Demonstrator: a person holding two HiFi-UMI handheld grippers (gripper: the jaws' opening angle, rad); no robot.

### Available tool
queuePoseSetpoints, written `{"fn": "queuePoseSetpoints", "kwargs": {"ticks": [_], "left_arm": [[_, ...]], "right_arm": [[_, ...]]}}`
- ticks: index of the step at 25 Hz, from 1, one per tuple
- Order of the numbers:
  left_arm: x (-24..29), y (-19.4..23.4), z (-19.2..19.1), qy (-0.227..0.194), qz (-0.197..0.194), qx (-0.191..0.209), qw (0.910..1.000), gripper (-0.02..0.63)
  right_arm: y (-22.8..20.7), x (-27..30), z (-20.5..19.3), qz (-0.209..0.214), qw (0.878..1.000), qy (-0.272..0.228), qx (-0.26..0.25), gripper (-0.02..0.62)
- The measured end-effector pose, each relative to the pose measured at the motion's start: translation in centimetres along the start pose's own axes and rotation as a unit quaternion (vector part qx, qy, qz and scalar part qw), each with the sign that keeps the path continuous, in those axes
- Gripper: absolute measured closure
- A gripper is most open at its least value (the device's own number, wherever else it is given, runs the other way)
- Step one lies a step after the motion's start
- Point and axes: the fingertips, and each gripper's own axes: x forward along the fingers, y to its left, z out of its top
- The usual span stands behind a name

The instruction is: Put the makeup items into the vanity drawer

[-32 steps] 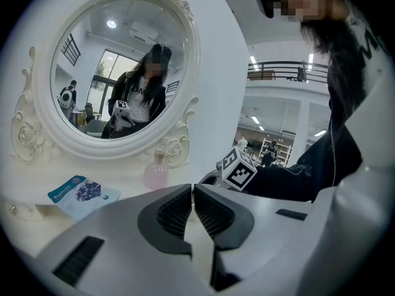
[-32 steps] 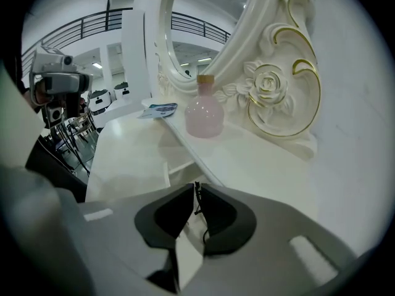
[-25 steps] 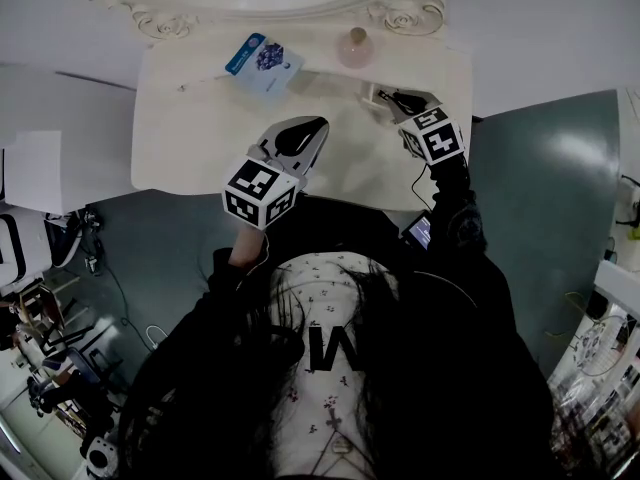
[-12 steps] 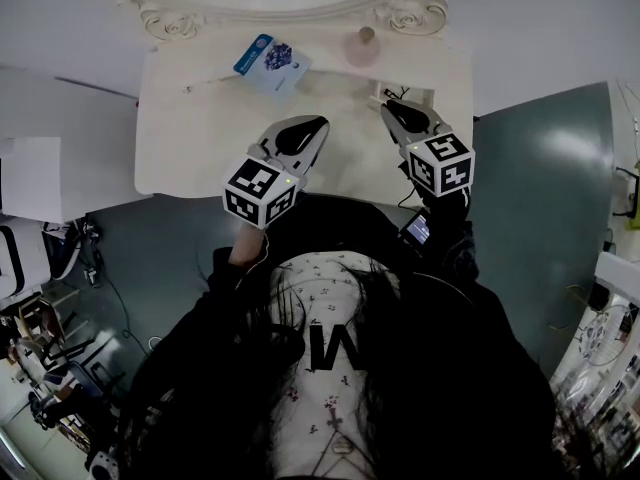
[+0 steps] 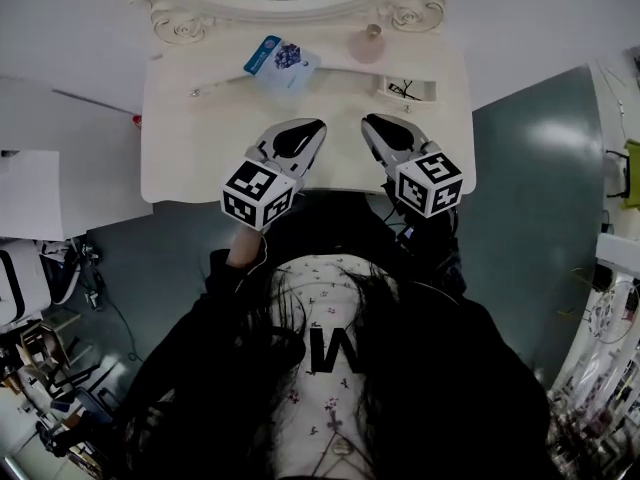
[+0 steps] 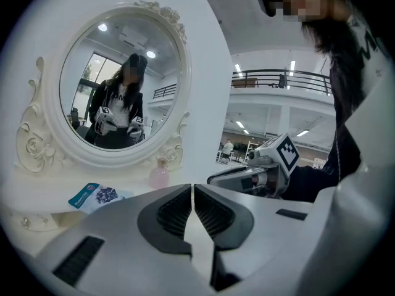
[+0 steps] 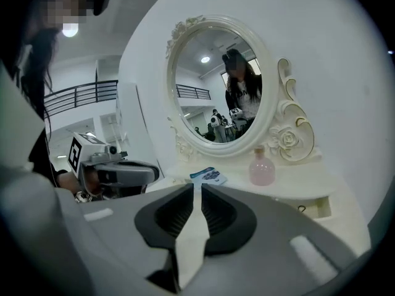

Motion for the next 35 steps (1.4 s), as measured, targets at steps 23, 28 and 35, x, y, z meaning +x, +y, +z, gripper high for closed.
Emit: {"fn": "queuePoseSetpoints", "kwargs": {"ticks": [23, 28, 35], "left_arm": [[-7.2, -2.3, -3.7, 0.004, -0.081, 0.003, 0.9967, 0.606], [-6.9, -3.6, -3.9, 0.006, -0.069, 0.007, 0.9976, 0.606], [-6.2, -9.1, -4.9, 0.01, -0.051, 0.003, 0.9987, 0.606]], "right_arm": [[10.3, -1.9, -4.2, -0.072, 0.997, -0.016, 0.025, 0.546], [10.2, -3.6, -5.3, -0.071, 0.997, -0.014, 0.028, 0.546], [9.7, -9.8, -6.9, -0.071, 0.997, -0.014, 0.024, 0.546]]}}
